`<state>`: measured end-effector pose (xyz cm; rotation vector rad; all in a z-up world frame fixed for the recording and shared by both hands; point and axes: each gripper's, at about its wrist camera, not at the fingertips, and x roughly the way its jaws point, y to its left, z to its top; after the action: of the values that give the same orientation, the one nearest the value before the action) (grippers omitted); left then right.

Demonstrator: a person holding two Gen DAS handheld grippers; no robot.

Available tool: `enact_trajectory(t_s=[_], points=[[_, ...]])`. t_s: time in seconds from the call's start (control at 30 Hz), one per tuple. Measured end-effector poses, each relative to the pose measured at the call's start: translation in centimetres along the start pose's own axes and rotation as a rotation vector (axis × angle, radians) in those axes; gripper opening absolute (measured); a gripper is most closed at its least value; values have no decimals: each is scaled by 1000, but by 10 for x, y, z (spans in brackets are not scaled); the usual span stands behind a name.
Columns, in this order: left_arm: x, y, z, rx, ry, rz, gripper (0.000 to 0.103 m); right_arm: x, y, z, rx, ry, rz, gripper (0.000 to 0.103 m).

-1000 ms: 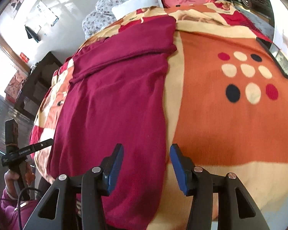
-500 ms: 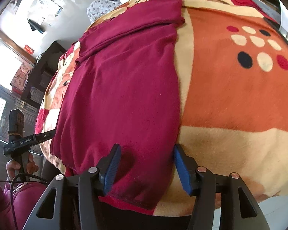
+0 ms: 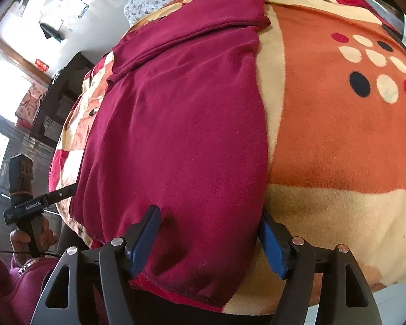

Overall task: Fold small clothes
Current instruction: 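Lower both tools to the sweater hem and close them on it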

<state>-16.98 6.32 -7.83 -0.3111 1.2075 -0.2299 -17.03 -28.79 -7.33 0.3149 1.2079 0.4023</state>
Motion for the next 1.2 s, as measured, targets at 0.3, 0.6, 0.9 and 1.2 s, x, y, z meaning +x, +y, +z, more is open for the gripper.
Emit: enact_trajectory(t_s=[0.3,0.6,0.9,1.2], points=[[-1,6,-2,-13,-12,-48,72,1,3,3,36,-7,-15,69],[-7,23,-1,-72,25,-148,72,-5,-2,-1,63,-25,18,69],[-7,12,-2,-43,76,-97,72,-12,-12,-14,63,-36,101,69],[1,-5,-1,21,109,-54,72,-9,-7,-20,-28,12,158,55]])
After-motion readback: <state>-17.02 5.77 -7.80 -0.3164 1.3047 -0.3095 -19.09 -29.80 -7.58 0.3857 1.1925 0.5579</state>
